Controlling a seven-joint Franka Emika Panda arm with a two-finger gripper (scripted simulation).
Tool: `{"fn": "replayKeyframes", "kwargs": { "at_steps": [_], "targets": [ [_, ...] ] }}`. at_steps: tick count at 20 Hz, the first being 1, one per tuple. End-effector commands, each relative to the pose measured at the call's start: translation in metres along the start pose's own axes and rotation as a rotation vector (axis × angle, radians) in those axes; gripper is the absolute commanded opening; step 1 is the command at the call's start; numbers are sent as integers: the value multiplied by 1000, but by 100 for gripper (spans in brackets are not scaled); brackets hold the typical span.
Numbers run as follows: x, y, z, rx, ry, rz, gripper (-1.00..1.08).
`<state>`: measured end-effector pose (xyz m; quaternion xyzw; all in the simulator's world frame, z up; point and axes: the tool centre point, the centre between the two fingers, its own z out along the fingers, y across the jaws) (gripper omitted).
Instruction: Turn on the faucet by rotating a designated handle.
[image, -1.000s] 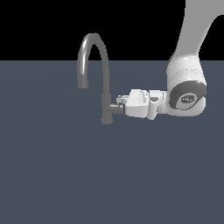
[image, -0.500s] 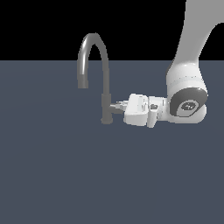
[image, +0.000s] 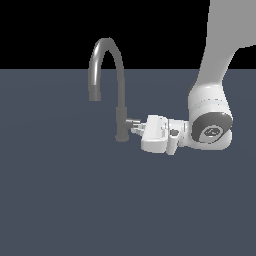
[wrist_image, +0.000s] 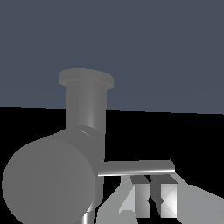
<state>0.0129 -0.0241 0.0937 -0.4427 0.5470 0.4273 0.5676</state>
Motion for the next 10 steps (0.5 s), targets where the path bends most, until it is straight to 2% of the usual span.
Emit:
{"fn": "replayKeyframes", "kwargs": {
  "at_steps": [1, 2, 10],
  "targets": [
    [27, 13, 0, 1, 10, 40, -100],
    [2, 0, 0, 0, 0, -2, -100],
    [39, -2, 0, 0, 6, 27, -100]
  ]
}}
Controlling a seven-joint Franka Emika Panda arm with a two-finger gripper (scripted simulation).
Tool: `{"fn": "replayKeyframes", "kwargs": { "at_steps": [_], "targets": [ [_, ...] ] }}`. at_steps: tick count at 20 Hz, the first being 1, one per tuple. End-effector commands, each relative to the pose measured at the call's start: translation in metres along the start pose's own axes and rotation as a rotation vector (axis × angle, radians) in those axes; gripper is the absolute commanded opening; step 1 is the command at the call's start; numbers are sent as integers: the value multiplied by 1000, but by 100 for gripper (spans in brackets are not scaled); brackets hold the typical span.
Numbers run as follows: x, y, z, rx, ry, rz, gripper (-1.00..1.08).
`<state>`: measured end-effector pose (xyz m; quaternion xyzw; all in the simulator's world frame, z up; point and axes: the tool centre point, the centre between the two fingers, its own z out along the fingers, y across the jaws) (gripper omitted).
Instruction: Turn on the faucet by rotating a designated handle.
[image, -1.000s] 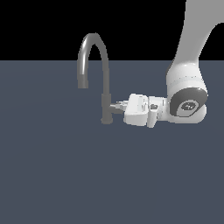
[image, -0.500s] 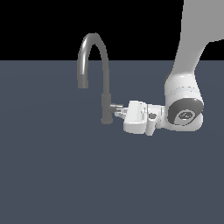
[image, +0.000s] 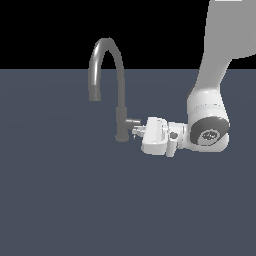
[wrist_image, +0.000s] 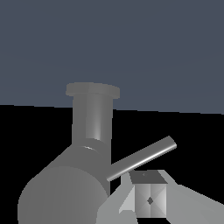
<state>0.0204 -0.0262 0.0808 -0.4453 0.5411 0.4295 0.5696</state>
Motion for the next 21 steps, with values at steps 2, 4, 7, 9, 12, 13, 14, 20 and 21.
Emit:
{"fn": "replayKeyframes", "kwargs": {
  "at_steps": [2, 4, 7, 9, 12, 13, 14, 20, 21],
  "targets": [
    [35, 6, 0, 9, 17, 41, -100],
    [39, 5, 0, 9, 17, 45, -100],
    [12, -9, -3, 2, 2, -2, -100],
    [20, -11, -3, 4, 5, 6, -100],
    [31, -14, -2, 5, 8, 17, -100],
    [34, -15, -2, 6, 9, 21, -100],
    [38, -16, -2, 6, 10, 24, -100],
    [59, -21, -1, 9, 17, 45, -100],
    [59, -21, -1, 9, 17, 45, -100]
  ]
}}
